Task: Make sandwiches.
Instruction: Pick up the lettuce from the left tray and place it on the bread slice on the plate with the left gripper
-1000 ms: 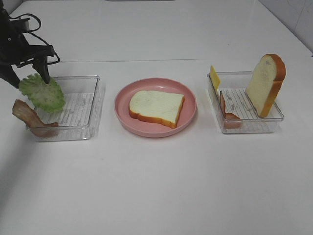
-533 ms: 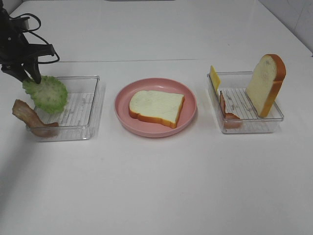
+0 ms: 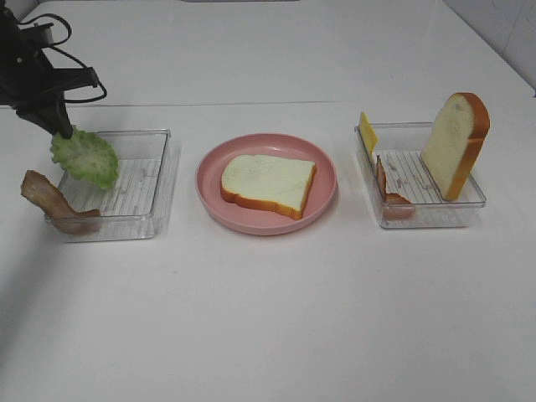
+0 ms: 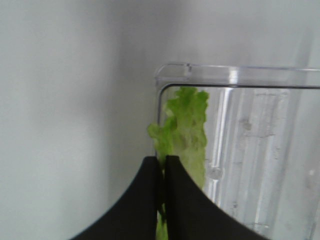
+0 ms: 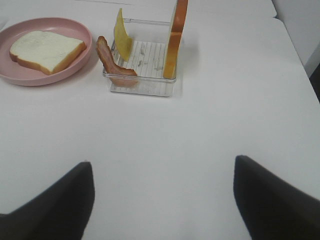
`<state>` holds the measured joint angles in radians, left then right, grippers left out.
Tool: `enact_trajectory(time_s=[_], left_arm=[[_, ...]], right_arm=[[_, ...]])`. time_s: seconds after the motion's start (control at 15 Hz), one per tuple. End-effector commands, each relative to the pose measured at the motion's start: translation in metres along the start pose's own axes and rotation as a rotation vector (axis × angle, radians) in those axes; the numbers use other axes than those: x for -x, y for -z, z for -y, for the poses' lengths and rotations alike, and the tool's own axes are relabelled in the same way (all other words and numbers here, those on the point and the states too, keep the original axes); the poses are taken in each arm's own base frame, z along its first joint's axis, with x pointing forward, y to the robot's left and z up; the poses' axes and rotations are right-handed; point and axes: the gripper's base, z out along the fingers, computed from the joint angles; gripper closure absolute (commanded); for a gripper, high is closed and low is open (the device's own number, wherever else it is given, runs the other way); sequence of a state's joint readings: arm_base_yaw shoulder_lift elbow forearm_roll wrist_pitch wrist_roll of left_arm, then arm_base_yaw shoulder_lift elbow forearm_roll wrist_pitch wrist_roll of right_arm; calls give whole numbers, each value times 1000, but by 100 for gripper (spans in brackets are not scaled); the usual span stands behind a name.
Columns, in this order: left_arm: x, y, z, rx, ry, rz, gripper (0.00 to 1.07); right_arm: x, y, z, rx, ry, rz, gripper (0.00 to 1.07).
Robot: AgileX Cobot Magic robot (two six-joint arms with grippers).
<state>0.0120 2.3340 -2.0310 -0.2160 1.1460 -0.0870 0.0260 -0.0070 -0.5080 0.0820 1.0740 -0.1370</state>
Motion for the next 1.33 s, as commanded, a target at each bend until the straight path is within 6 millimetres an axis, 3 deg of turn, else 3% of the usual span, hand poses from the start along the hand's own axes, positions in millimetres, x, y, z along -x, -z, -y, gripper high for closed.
enact_trajectory(time_s=[0.07,0.27,0.4,0.53,0.67,0.73,0.8,0.93,1.33], left_arm=[[7,20,12,-84,-11,26,107],[14,54,29,-165,-20,130,107],[14,63,42,-262,-41,160,107],[14,63,53,-360,-52,160,107],[11,64,79,-475,-86,186,107],[9,64,95,-517,-111,203,107],[1,61,128,-560,-160,235,107],[-10,58,159,-582,-202,252,107],[-41,39,218,-630,-280,215,107]], right_arm=[[0,1,0,-4,3,21,34],[0,1,0,-4,3,21,34],[0,1,0,-4,3,21,34],[0,1,0,-4,3,21,34],[0,1,0,-4,3,21,34],[0,1,0,-4,3,21,34],[0,1,0,-4,3,21,34],[0,1,0,-4,3,21,34],[0,1,0,-4,3,21,34]])
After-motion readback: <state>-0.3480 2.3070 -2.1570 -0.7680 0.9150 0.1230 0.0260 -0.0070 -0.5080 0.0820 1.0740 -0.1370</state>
